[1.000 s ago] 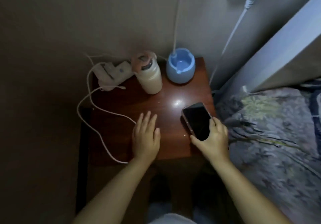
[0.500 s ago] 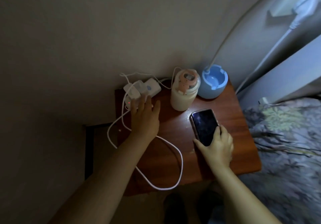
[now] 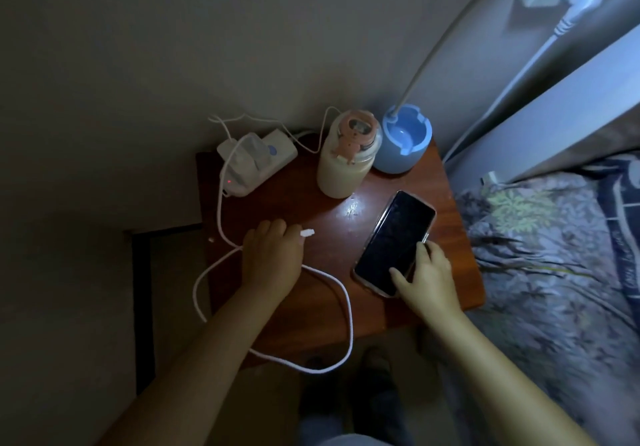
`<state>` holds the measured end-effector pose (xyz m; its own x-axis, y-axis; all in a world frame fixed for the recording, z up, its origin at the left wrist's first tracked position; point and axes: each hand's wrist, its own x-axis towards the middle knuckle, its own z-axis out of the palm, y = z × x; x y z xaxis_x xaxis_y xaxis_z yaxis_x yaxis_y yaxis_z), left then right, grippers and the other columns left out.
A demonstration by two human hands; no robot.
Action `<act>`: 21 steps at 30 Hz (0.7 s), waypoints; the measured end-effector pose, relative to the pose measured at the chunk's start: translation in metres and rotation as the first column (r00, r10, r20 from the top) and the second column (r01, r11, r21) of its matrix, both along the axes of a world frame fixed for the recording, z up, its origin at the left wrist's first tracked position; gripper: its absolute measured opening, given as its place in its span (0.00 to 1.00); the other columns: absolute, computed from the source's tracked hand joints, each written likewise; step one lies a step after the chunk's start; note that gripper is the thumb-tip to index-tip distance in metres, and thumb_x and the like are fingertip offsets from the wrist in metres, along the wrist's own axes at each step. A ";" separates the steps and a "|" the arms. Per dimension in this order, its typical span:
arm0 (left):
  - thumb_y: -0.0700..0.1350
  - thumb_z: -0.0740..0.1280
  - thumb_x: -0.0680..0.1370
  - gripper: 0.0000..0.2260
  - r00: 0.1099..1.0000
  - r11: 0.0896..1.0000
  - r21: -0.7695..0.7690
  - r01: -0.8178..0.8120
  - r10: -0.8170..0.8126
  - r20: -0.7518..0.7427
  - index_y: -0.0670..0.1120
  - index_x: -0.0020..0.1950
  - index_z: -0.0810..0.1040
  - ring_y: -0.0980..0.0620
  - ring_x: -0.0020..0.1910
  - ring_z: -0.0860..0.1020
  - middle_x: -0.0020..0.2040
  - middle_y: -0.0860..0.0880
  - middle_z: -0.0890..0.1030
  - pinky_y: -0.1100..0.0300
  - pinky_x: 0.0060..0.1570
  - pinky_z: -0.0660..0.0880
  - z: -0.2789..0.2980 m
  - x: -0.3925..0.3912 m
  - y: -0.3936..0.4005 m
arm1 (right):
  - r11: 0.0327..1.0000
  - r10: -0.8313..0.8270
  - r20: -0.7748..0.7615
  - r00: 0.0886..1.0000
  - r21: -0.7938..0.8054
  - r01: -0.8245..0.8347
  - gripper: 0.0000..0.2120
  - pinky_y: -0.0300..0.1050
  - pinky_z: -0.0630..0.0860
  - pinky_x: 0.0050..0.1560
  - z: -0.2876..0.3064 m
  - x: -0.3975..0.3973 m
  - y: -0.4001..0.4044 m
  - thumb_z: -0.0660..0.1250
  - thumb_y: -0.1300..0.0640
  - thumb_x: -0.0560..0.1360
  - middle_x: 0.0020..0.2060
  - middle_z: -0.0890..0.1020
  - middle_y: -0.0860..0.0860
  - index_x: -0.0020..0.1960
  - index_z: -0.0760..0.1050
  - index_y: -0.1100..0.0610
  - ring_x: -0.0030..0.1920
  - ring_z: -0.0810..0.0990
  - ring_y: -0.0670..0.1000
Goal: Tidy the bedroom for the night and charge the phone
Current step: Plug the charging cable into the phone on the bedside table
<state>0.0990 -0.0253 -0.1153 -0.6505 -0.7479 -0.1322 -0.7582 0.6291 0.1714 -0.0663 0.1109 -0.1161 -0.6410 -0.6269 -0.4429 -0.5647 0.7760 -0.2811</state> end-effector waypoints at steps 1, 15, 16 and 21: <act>0.47 0.56 0.68 0.13 1.000 1.000 0.020 0.000 0.001 -0.024 0.45 0.35 0.79 0.44 0.27 0.76 0.27 0.46 0.78 0.57 0.25 0.72 0.002 0.002 0.007 | 0.998 0.066 -0.029 0.997 0.000 -0.066 0.30 0.54 0.63 0.66 0.001 -0.003 0.004 0.68 0.55 0.71 0.68 0.63 0.63 0.67 0.60 0.65 0.67 0.61 0.63; 0.48 0.59 0.70 0.11 0.967 0.881 0.408 -0.240 0.253 0.024 0.47 0.35 0.80 0.43 0.35 0.79 0.33 0.46 0.80 0.52 0.39 0.70 0.012 -0.004 0.080 | 0.278 0.950 0.084 0.299 0.199 -0.940 0.40 0.61 0.39 0.72 0.005 -0.037 -0.043 0.64 0.64 0.69 0.75 0.49 0.52 0.72 0.45 0.53 0.74 0.40 0.56; 0.46 0.61 0.71 0.10 0.957 0.871 0.424 -0.250 0.288 -0.026 0.46 0.39 0.80 0.41 0.39 0.78 0.36 0.43 0.81 0.50 0.42 0.71 0.013 -0.006 0.084 | 0.274 0.957 0.061 0.284 0.137 -0.952 0.39 0.60 0.43 0.72 0.003 -0.040 -0.045 0.67 0.62 0.67 0.74 0.55 0.55 0.72 0.50 0.55 0.74 0.47 0.57; 0.41 0.63 0.75 0.08 0.857 0.773 0.527 -0.353 0.493 -0.150 0.42 0.50 0.79 0.38 0.51 0.75 0.48 0.38 0.79 0.48 0.50 0.70 0.014 -0.016 0.101 | 0.266 0.959 -0.098 0.268 -0.032 -0.964 0.42 0.66 0.67 0.60 -0.012 -0.048 -0.039 0.79 0.54 0.50 0.54 0.78 0.64 0.60 0.70 0.64 0.54 0.76 0.66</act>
<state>0.0828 0.0753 -0.1011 -0.3429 -0.8463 -0.4077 -0.8073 0.0436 0.5885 -0.1147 0.0716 -0.1280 0.4345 -0.8265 -0.3580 -0.8975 -0.3640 -0.2490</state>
